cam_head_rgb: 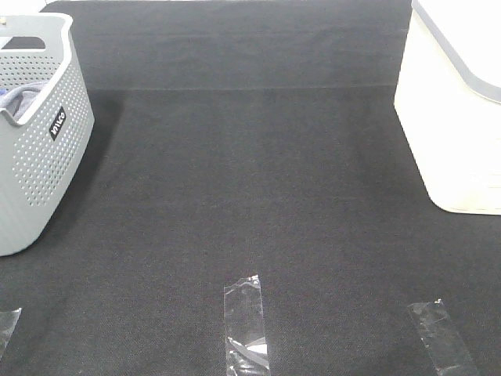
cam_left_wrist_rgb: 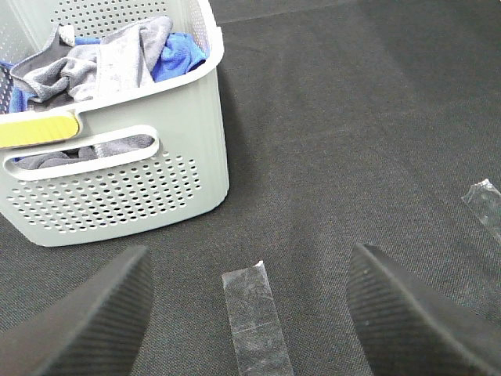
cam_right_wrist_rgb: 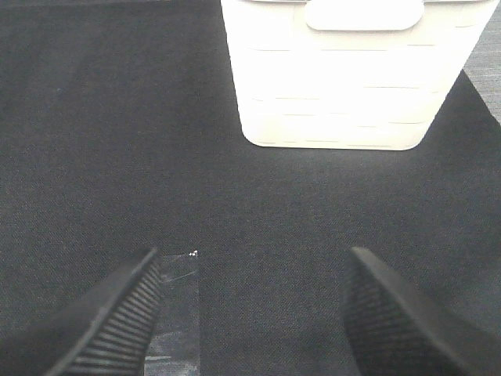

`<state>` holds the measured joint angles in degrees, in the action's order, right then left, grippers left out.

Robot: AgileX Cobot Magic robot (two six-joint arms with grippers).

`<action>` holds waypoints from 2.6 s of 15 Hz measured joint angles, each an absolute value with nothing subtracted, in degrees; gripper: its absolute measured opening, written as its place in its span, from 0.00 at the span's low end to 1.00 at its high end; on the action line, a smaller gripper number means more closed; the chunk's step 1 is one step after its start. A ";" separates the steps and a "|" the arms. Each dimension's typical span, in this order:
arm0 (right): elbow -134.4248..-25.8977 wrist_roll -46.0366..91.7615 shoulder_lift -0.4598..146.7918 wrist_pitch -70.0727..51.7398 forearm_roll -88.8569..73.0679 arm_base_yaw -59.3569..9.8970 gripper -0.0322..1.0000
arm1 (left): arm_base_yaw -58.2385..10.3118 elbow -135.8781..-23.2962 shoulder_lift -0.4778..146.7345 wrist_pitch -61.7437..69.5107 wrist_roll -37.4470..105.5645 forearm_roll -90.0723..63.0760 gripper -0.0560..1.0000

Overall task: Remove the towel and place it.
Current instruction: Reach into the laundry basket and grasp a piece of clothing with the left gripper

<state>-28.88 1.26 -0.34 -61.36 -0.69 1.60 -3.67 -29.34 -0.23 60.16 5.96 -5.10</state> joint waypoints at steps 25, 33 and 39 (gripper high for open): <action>-28.88 1.26 -0.34 -61.36 -0.69 1.60 0.64 | -3.67 -29.34 -0.23 60.16 5.96 -5.10 0.69; -28.88 1.26 -0.34 -61.36 -0.69 1.60 0.64 | -3.67 -29.34 -0.23 60.16 5.96 -5.10 0.69; -28.88 1.26 -0.34 -61.36 -0.69 1.60 0.64 | -3.67 -29.34 -0.23 60.16 5.96 -5.10 0.69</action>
<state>-28.88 1.26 -0.34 -61.36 -0.69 1.60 -3.67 -29.34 -0.23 60.16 5.96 -5.10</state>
